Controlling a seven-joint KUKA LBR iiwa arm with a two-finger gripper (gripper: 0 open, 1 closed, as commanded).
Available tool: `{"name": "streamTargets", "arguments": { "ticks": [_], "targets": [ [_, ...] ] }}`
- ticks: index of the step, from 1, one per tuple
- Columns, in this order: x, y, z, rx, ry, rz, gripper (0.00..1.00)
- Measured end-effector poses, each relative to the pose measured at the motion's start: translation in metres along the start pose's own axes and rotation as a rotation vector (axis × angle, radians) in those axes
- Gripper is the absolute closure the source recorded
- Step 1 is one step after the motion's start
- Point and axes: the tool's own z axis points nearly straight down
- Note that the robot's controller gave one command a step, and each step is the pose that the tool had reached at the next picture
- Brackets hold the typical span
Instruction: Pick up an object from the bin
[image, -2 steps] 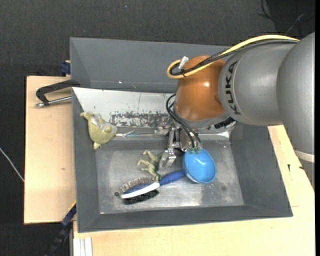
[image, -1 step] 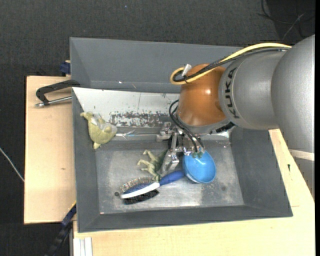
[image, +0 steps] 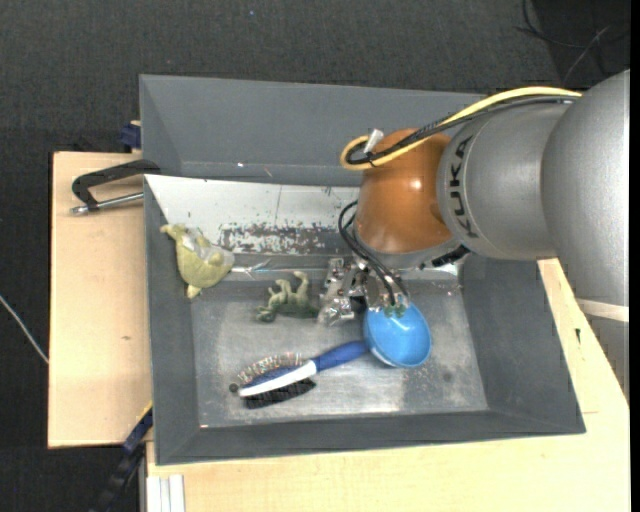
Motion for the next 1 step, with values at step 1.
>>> {"name": "streamTargets", "arguments": {
  "ticks": [1],
  "targets": [
    [0.0333, 0.0118, -0.0097, 0.0, 0.004, 0.306, 1.0]
  ]
}}
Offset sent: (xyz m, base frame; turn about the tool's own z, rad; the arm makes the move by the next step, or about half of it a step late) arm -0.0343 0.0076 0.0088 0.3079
